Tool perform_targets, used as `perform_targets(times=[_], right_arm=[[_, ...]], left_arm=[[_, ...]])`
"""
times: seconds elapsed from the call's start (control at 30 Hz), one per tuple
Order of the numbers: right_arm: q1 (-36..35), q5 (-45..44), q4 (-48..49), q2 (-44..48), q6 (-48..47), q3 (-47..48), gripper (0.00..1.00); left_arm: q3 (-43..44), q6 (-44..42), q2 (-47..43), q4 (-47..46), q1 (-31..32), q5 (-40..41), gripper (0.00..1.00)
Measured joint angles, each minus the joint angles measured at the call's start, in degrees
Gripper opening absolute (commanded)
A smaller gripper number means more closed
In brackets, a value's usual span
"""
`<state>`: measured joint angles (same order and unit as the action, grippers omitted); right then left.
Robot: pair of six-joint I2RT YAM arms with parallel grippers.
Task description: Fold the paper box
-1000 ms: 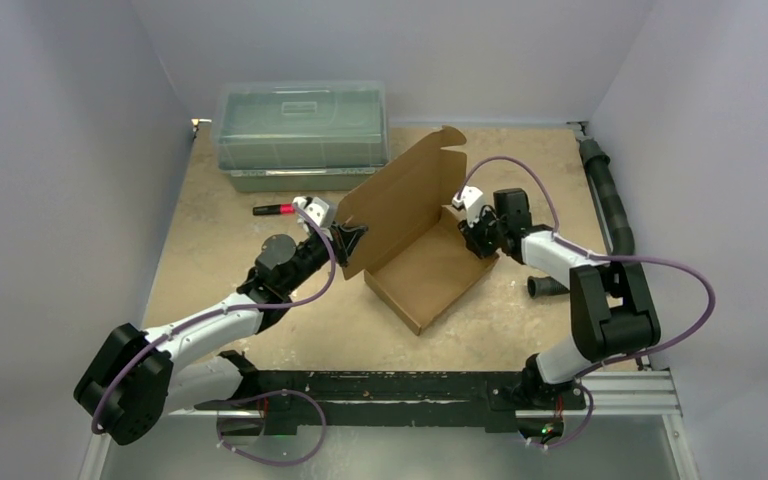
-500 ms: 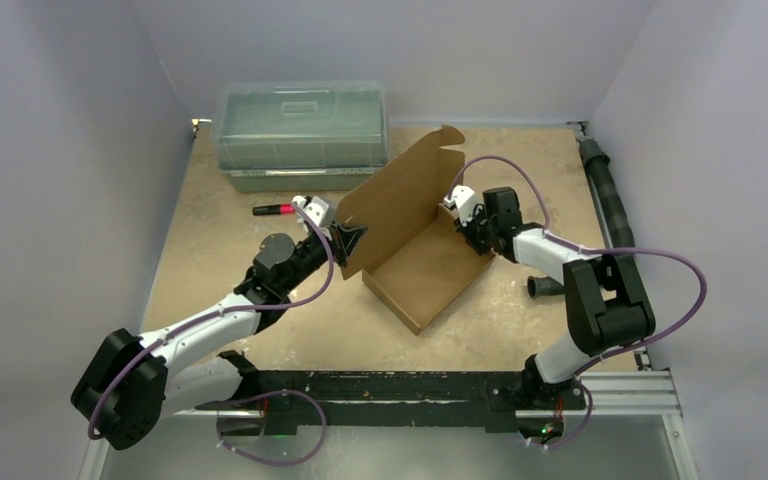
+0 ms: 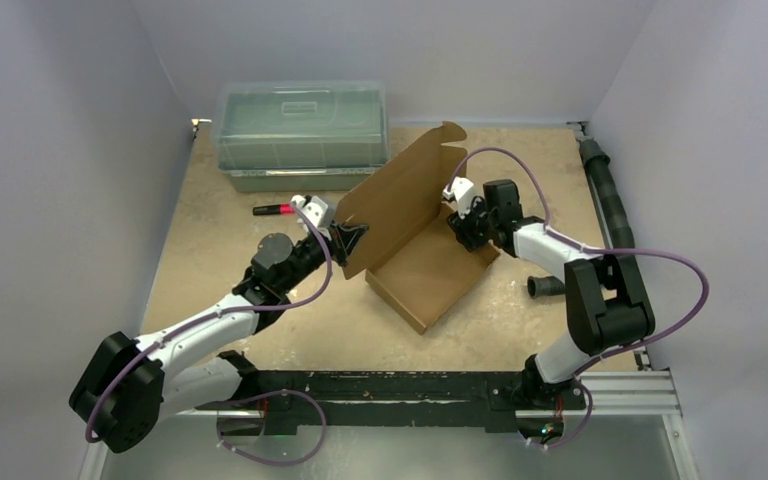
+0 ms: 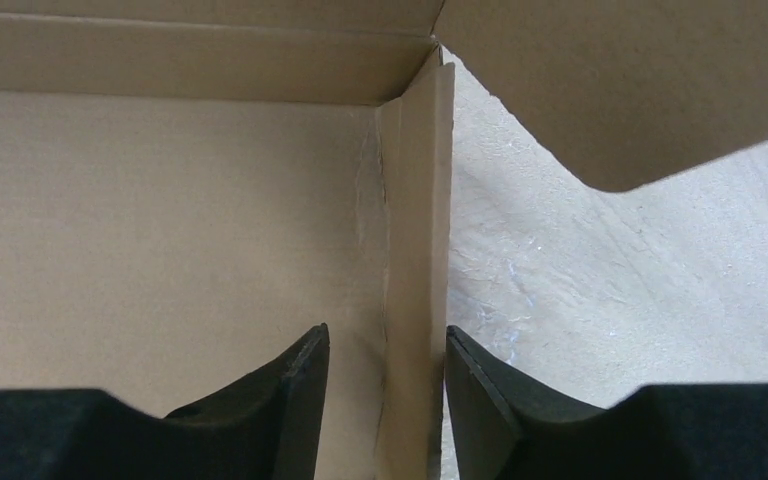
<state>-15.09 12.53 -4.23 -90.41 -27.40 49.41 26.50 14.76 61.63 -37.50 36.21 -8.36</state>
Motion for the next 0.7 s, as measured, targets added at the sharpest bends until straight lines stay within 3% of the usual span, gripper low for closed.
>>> perform_targets(times=[0.27, 0.57, 0.63, 0.7], right_arm=[[-0.35, -1.60, 0.81, -1.84, 0.17, 0.26, 0.40], [-1.40, -6.21, 3.61, -3.76, 1.07, 0.26, 0.03], [-1.53, -6.19, 4.00, -3.74, 1.44, 0.26, 0.06], [-1.53, -6.12, 4.02, -3.74, 1.46, 0.26, 0.23]], left_arm=[[0.24, 0.24, -0.15, 0.00, 0.46, -0.02, 0.00], [0.24, 0.24, -0.85, 0.55, 0.70, -0.02, 0.00], [0.24, 0.24, -0.96, 0.68, 0.70, -0.02, 0.00], [0.24, 0.26, -1.09, 0.81, 0.70, 0.00, 0.00]])
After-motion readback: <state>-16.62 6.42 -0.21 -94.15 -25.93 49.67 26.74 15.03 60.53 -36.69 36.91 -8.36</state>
